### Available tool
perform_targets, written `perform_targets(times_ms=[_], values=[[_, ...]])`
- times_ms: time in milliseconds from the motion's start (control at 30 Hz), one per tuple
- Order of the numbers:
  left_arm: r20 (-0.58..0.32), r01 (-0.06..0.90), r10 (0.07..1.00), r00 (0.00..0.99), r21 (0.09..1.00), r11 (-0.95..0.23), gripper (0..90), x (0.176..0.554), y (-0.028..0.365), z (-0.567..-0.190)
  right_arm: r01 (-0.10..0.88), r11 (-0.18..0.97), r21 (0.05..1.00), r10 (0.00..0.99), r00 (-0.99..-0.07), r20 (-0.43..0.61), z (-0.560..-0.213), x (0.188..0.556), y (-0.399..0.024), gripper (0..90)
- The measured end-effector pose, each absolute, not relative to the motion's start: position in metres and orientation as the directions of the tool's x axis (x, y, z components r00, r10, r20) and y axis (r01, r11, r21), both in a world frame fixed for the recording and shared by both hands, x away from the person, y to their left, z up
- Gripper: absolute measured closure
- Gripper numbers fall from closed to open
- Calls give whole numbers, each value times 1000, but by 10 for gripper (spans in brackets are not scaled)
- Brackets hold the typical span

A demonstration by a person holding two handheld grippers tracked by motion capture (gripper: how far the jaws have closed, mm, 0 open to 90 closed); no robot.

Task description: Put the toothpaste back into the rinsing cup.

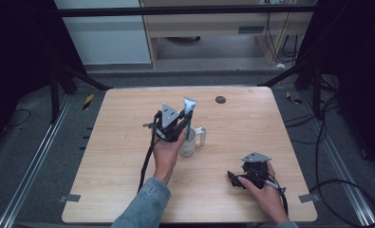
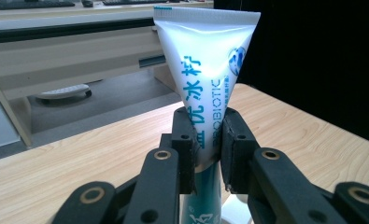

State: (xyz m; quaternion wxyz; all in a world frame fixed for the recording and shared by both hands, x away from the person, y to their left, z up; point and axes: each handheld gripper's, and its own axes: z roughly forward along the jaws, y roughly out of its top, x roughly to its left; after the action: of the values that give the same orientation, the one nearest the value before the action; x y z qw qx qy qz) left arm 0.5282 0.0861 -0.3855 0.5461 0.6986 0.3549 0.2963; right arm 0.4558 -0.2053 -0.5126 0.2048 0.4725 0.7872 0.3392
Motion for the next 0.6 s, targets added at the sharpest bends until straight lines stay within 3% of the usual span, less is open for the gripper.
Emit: perform_targets(times_ms=[600], values=[[6, 202, 818, 576, 968, -149, 772, 530, 86, -401, 605, 324, 728, 883, -468, -3, -513, 456, -205, 21]])
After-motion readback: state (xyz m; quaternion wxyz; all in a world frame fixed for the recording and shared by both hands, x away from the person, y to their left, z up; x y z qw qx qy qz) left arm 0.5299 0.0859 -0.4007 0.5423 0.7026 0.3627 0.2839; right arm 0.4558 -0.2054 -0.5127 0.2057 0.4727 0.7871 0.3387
